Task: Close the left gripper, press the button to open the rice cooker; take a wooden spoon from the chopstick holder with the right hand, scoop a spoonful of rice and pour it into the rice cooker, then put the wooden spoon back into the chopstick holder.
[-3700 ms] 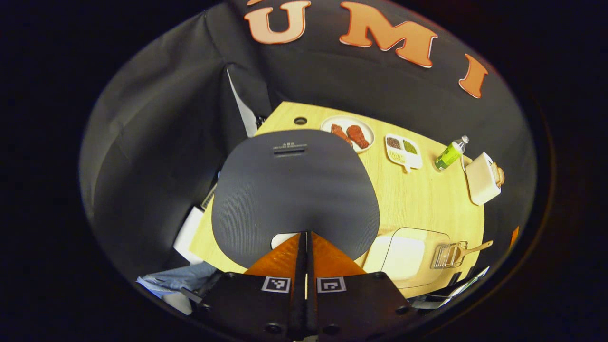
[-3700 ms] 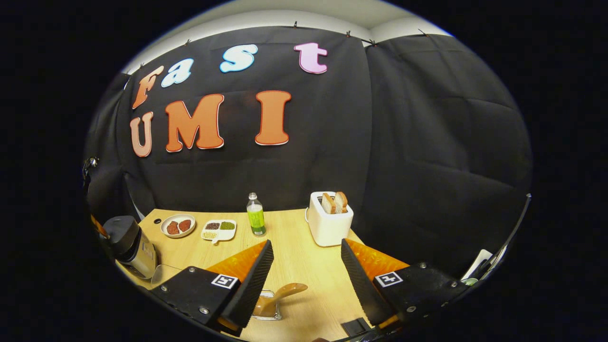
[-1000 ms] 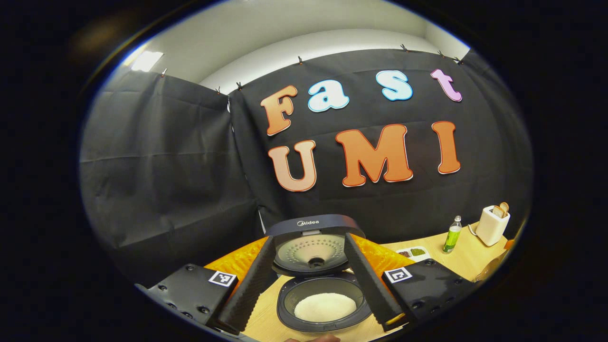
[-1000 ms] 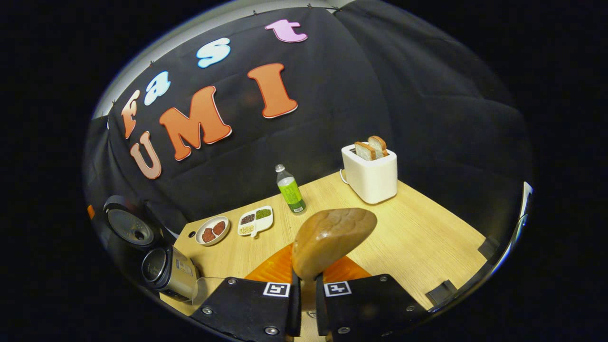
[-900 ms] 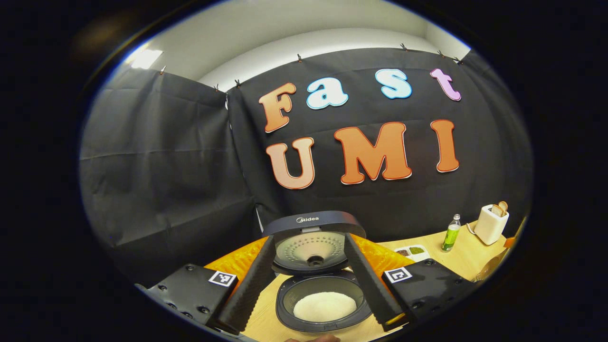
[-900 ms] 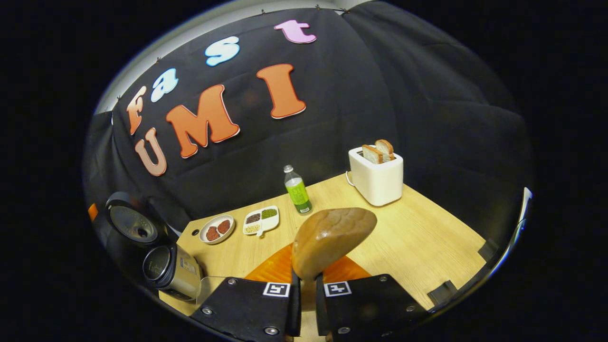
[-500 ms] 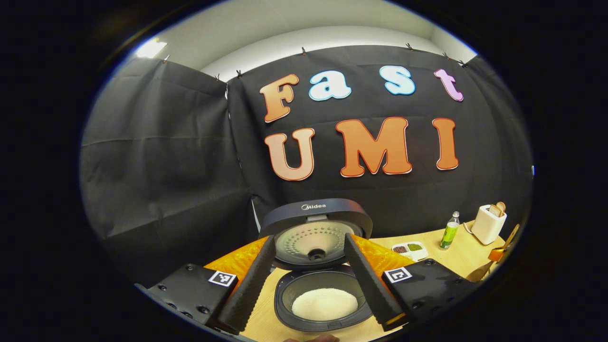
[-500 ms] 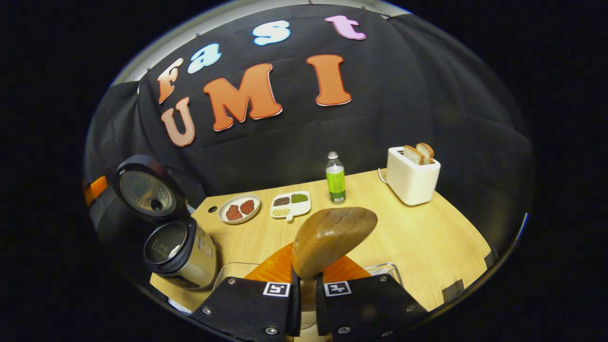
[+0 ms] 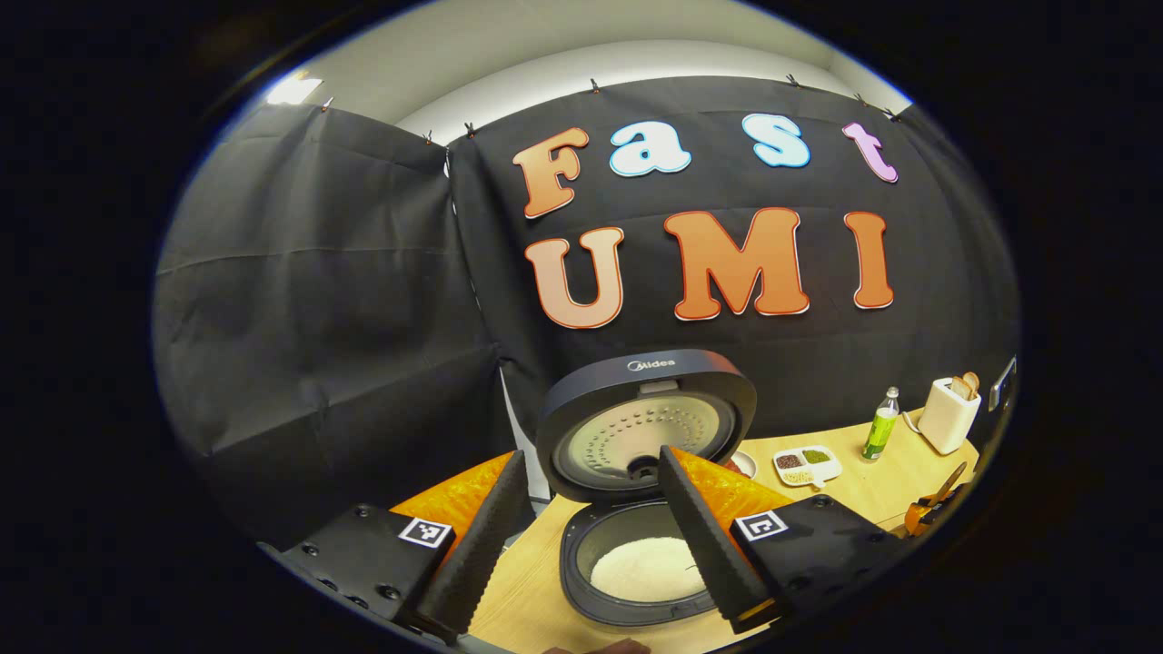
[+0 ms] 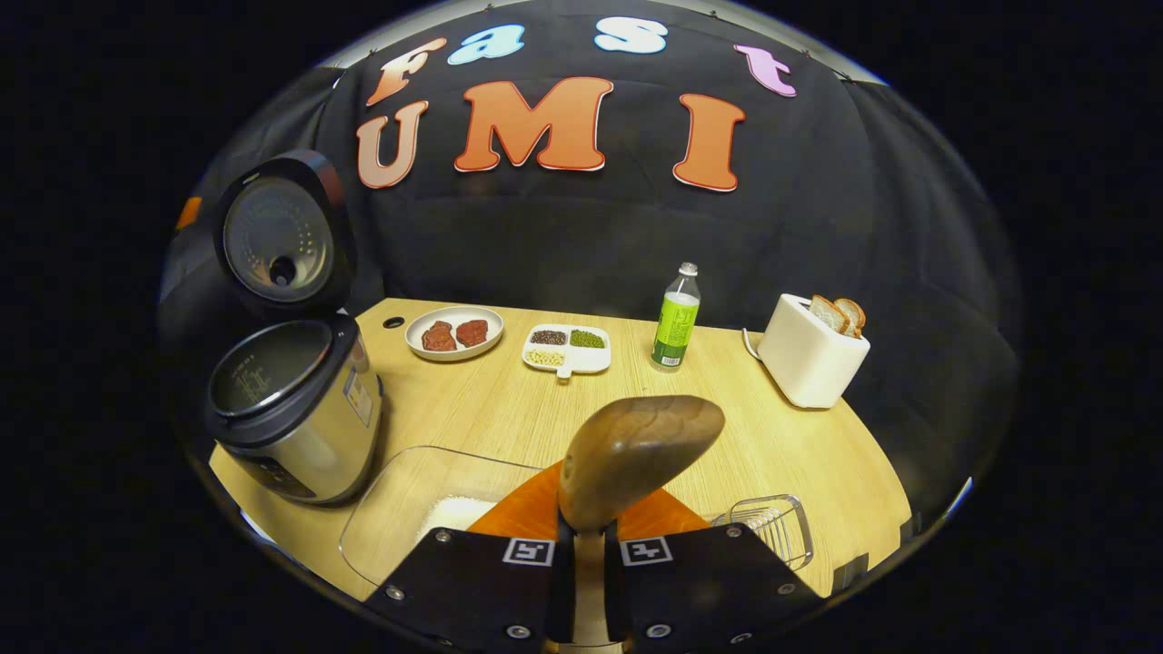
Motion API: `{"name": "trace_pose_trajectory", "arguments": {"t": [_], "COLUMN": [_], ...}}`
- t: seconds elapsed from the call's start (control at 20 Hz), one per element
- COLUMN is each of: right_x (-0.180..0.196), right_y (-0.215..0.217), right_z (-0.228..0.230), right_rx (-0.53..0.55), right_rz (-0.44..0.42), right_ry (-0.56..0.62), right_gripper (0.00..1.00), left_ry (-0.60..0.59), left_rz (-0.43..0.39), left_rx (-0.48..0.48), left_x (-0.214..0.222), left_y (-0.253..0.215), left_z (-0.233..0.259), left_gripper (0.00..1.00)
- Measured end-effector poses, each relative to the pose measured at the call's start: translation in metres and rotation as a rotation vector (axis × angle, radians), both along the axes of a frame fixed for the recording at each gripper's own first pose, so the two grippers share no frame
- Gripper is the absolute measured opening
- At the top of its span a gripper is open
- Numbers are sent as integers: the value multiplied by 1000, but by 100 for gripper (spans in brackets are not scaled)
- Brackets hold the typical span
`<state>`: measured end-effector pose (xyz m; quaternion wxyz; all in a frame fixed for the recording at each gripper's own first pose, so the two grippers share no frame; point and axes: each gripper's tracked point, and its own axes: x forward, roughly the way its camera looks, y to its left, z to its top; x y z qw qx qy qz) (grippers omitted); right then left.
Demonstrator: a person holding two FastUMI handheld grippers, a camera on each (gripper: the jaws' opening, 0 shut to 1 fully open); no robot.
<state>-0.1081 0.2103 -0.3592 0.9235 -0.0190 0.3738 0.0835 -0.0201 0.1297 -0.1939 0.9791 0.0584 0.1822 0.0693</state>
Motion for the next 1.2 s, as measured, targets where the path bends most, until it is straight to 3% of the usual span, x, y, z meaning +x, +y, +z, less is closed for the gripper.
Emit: {"name": "trace_pose_trajectory", "arguments": {"t": [0.05,0.1,0.4,0.7,1.2], "right_x": [-1,-3,-6,-19,-24], "right_y": [-1,-3,-3,19,95], "right_z": [-5,-9,-23,-25,-19], "right_rx": [-31,-58,-123,-96,235], "right_rz": [-1,-6,-66,-59,-61], "right_ry": [-6,-11,-73,-60,77], "right_gripper": [12,12,12,12,12], "left_ry": [4,10,27,43,63], "left_rz": [3,2,-9,-27,-7], "left_rx": [5,8,18,15,19], "left_x": [-2,-3,0,4,-5], "left_y": [3,6,11,9,21], "left_z": [-1,-3,-9,-17,-21], "left_gripper": [98,89,89,89,89]}}
